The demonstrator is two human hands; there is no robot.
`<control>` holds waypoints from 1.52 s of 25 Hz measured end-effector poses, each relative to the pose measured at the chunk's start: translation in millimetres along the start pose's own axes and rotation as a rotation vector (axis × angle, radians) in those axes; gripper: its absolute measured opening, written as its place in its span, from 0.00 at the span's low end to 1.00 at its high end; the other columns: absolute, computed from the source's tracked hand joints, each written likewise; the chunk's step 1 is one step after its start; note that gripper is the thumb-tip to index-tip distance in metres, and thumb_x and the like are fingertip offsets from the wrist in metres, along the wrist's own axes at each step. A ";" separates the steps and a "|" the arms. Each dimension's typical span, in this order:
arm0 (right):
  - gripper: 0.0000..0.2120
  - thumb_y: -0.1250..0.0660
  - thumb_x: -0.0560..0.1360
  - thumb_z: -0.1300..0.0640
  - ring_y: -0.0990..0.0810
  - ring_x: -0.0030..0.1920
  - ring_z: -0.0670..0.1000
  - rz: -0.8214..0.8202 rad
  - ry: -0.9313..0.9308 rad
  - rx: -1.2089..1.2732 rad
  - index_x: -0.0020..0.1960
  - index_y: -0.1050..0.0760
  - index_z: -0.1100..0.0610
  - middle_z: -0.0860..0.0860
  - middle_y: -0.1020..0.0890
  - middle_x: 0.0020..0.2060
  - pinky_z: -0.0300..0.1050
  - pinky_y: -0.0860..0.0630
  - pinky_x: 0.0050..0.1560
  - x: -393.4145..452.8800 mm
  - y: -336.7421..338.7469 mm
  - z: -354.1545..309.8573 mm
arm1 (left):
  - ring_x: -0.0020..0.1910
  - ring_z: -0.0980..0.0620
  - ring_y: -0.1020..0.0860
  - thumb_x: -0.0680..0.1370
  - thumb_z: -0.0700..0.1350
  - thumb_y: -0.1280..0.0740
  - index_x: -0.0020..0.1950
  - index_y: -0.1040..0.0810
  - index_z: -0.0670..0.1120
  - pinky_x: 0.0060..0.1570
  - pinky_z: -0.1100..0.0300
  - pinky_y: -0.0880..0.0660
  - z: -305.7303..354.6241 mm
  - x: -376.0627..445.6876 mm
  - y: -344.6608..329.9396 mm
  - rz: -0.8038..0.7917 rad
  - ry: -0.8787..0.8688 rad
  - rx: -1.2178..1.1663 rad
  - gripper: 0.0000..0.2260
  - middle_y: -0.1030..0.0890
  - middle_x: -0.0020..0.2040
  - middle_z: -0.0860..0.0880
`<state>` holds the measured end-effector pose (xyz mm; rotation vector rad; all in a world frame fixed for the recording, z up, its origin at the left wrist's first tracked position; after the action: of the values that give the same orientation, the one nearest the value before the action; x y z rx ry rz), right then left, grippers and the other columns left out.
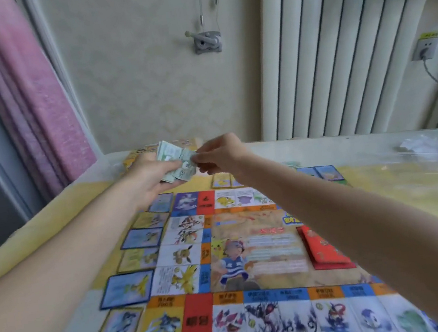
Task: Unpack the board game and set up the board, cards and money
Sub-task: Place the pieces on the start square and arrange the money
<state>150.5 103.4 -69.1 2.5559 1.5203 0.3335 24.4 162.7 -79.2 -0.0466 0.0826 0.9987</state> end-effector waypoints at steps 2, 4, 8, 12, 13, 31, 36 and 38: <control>0.04 0.30 0.71 0.67 0.27 0.18 0.42 0.020 -0.076 0.066 0.43 0.23 0.69 0.56 0.25 0.28 0.31 0.29 0.22 4.1 -31.3 7.3 | 0.28 0.54 0.21 0.76 0.30 0.37 0.46 0.27 0.41 0.26 0.67 0.23 1.0 -5.3 46.6 0.089 -0.022 0.056 0.06 0.21 0.38 0.44; 0.04 0.30 0.71 0.65 0.27 0.21 0.44 -0.021 -0.136 -0.008 0.42 0.22 0.67 0.55 0.25 0.29 0.31 0.31 0.21 9.6 -67.4 18.4 | 0.18 0.61 0.28 0.77 0.32 0.39 0.42 0.27 0.42 0.19 0.72 0.32 -1.5 -9.7 90.7 0.210 -0.025 0.151 0.07 0.21 0.28 0.48; 0.12 0.30 0.71 0.60 0.24 0.35 0.50 -0.140 -0.067 -0.365 0.51 0.20 0.66 0.57 0.18 0.40 0.35 0.28 0.31 21.7 -140.4 27.3 | 0.14 0.61 0.36 0.81 0.43 0.45 0.39 0.29 0.42 0.16 0.73 0.43 -21.8 -12.4 134.4 0.302 0.070 0.106 0.13 0.27 0.29 0.46; 0.10 0.31 0.72 0.59 0.21 0.50 0.57 -0.107 0.031 -0.657 0.51 0.20 0.64 0.59 0.18 0.49 0.45 0.25 0.41 33.1 -176.3 36.9 | 0.15 0.57 0.30 0.80 0.42 0.49 0.40 0.27 0.38 0.17 0.71 0.36 -38.1 -5.2 148.9 0.289 0.128 0.020 0.15 0.24 0.20 0.46; 0.11 0.31 0.72 0.58 0.22 0.52 0.57 -0.087 0.057 -0.711 0.51 0.20 0.63 0.59 0.19 0.51 0.47 0.25 0.45 33.8 -178.4 38.2 | 0.17 0.56 0.27 0.79 0.39 0.49 0.41 0.27 0.38 0.18 0.70 0.32 -38.6 -5.5 148.3 0.275 0.114 0.033 0.14 0.23 0.21 0.46; 0.06 0.28 0.68 0.66 0.27 0.21 0.43 -0.424 -0.111 -0.465 0.41 0.24 0.59 0.49 0.21 0.23 0.34 0.30 0.26 -211.3 -46.8 -16.7 | 0.24 0.57 0.24 0.74 0.41 0.31 0.42 0.23 0.43 0.20 0.68 0.33 -46.1 -181.8 6.3 -0.636 0.091 0.576 0.03 0.19 0.32 0.51; 0.03 0.29 0.69 0.65 0.24 0.27 0.46 -0.562 -0.119 -0.554 0.41 0.22 0.59 0.57 0.18 0.32 0.33 0.28 0.29 -282.7 -55.3 8.3 | 0.21 0.59 0.31 0.75 0.48 0.32 0.39 0.23 0.45 0.19 0.70 0.37 -39.9 -194.4 0.5 -0.510 0.086 0.586 0.08 0.24 0.30 0.50; 0.03 0.29 0.69 0.65 0.26 0.25 0.44 -0.532 -0.024 -0.658 0.41 0.22 0.59 0.56 0.19 0.33 0.30 0.30 0.27 -291.3 -61.1 17.0 | 0.22 0.59 0.31 0.77 0.52 0.36 0.45 0.22 0.43 0.21 0.70 0.37 -43.0 -197.1 -6.0 -0.494 0.083 0.565 0.13 0.25 0.31 0.50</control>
<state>-31.3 -124.0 -133.3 1.5955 1.6525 0.5991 -78.8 -8.9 -104.1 0.3931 0.4073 0.4534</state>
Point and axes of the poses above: each hand's wrist, its own x-axis towards the middle knuckle, its own y-axis out of the back of the hand, z = x × y, the point moved 7 cm from there along x, towards the middle knuckle
